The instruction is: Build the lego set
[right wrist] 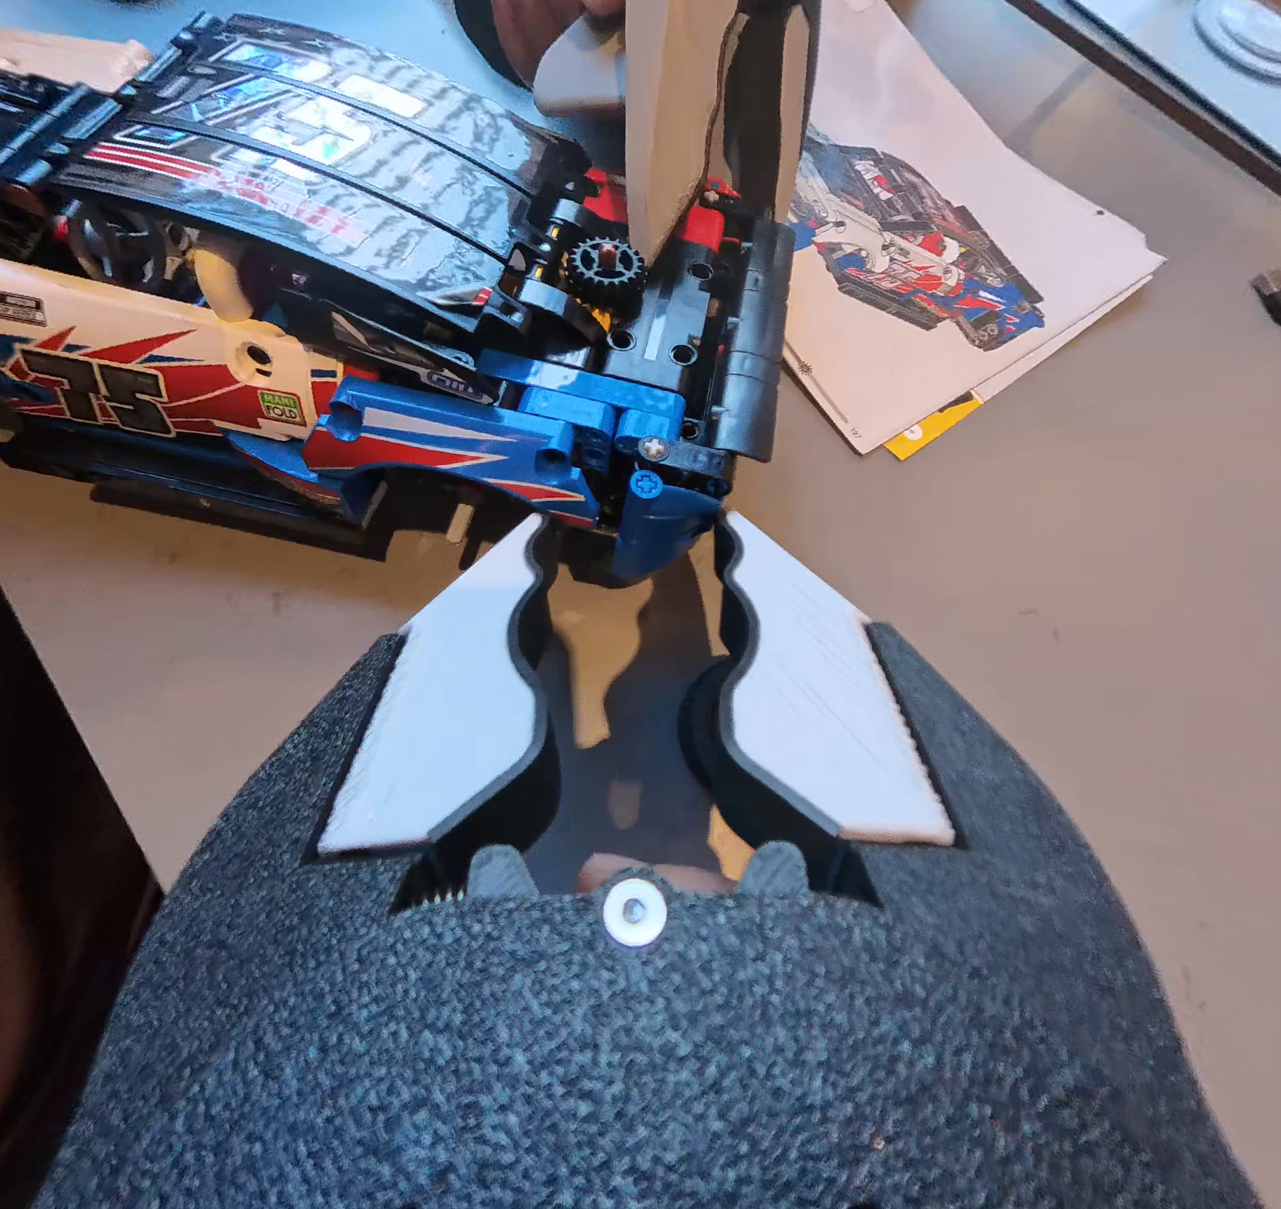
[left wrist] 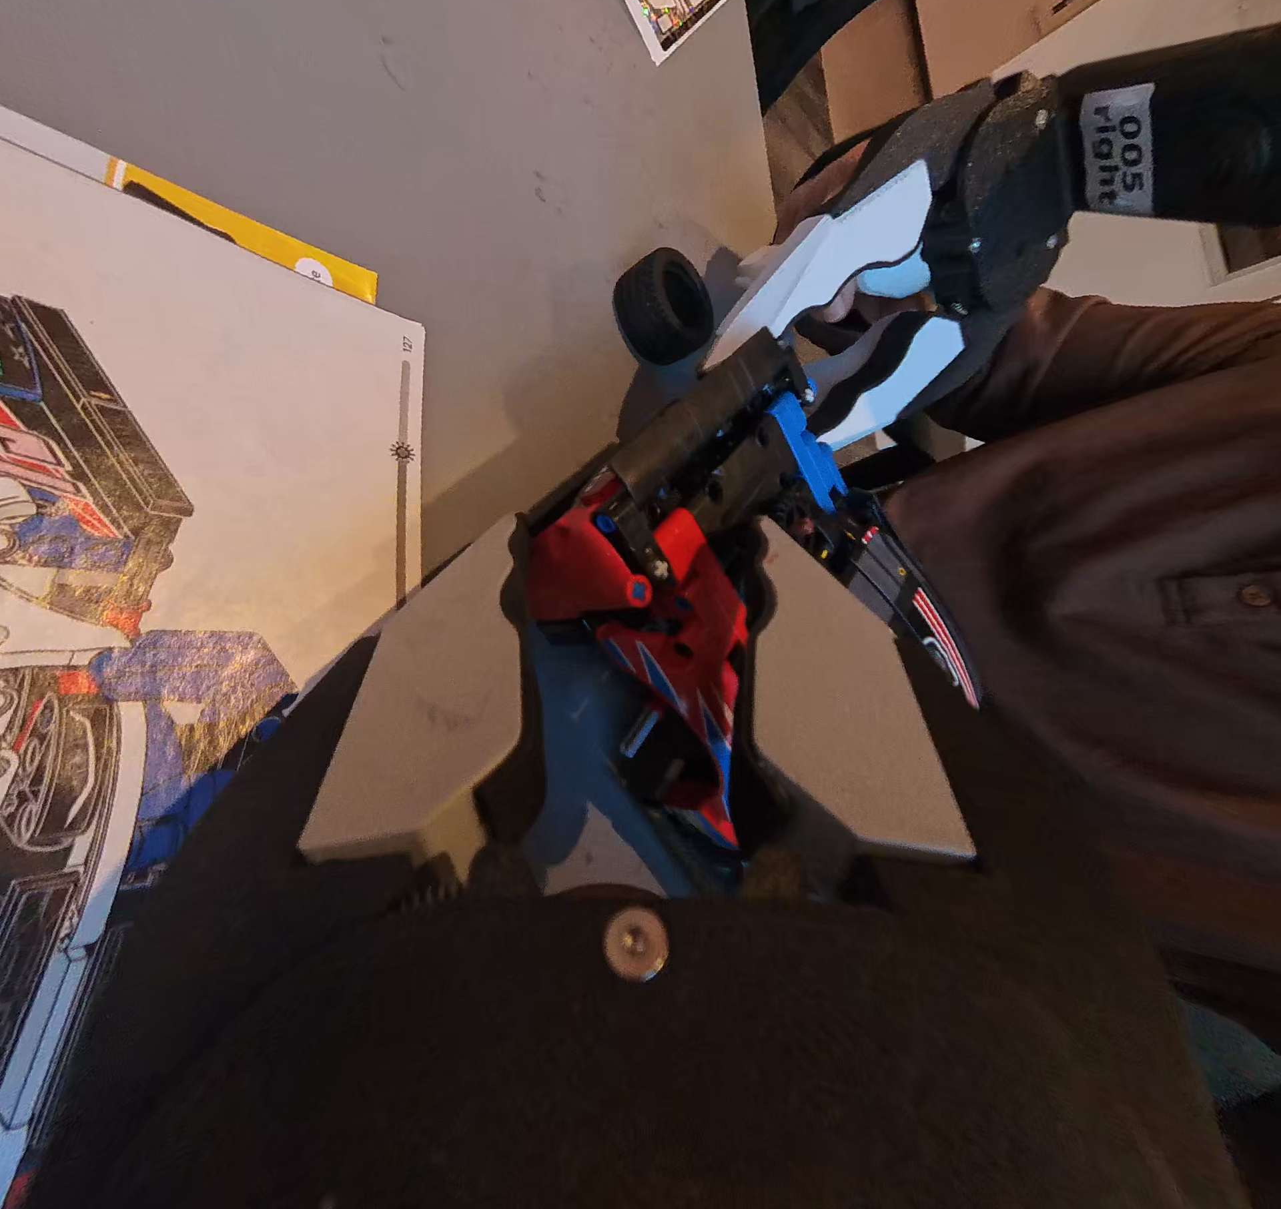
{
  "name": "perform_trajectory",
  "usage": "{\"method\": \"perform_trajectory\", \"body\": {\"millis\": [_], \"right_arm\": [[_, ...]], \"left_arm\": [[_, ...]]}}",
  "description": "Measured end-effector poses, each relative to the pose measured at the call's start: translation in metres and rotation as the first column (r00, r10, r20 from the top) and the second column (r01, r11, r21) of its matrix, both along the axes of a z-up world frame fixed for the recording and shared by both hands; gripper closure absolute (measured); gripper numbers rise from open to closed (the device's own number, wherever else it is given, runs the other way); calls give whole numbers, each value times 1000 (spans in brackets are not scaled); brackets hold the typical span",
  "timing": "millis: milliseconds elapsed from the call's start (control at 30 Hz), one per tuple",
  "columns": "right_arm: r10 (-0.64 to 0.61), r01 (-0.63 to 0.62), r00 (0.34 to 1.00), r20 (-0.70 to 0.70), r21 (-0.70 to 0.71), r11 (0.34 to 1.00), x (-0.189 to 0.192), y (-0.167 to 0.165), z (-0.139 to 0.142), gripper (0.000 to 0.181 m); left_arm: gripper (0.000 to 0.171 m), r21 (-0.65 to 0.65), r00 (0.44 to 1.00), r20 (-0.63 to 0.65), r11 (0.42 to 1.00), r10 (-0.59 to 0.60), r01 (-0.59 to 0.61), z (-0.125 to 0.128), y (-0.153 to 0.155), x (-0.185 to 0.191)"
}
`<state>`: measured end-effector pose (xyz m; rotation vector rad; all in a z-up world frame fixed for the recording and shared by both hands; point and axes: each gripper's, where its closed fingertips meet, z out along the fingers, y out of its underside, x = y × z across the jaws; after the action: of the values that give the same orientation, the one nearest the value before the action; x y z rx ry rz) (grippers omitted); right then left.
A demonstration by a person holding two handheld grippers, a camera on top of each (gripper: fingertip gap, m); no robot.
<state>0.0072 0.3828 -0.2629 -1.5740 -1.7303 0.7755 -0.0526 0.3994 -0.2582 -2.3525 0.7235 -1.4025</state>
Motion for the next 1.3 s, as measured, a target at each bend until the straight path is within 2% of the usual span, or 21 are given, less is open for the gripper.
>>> {"method": "perform_trajectory", "body": {"millis": [233,367,433,600,667,833,967,1100,1200,1233,1300], "right_arm": [[-28,28,1000,-11,-7,1000,3,1,-5,132],[-26,27,999,20,-61,998,3,1,-13,131],[-5,9,999,38,-100,995,3,0,-16,137],[-10,10,1000,5,20,1000,0,2,-7,141],[-18,18,1000,-4,84,996,-1,4,-3,142],[-6,10,999,-34,103,995,-2,3,5,142],[-7,13,999,-41,144,989,-1,2,6,142],[-29,33,999,-23,179,983,0,4,-5,140],[-37,39,999,-15,177,983,-1,5,-13,140],[-40,42,999,-16,154,987,-1,6,-14,137],[-55,54,999,3,80,995,-2,10,-17,108]], "left_arm": [[118,38,1000,-2,999,1,0,4,1,1],[118,23,1000,-9,1000,10,-10,-2,1,0],[120,32,1000,-10,999,11,-11,-3,2,0],[118,12,999,31,1000,25,-25,2,1,-1],[112,-24,999,41,999,24,-23,1,0,0],[111,-102,997,77,995,29,-21,-7,0,2],[120,-95,993,119,995,28,-16,-4,2,0],[139,-27,987,158,999,36,-32,10,6,-1],[140,2,991,132,999,31,-32,8,5,-3],[141,-5,991,133,999,33,-32,8,6,-3],[141,-14,990,137,999,35,-33,6,6,-3]]}}
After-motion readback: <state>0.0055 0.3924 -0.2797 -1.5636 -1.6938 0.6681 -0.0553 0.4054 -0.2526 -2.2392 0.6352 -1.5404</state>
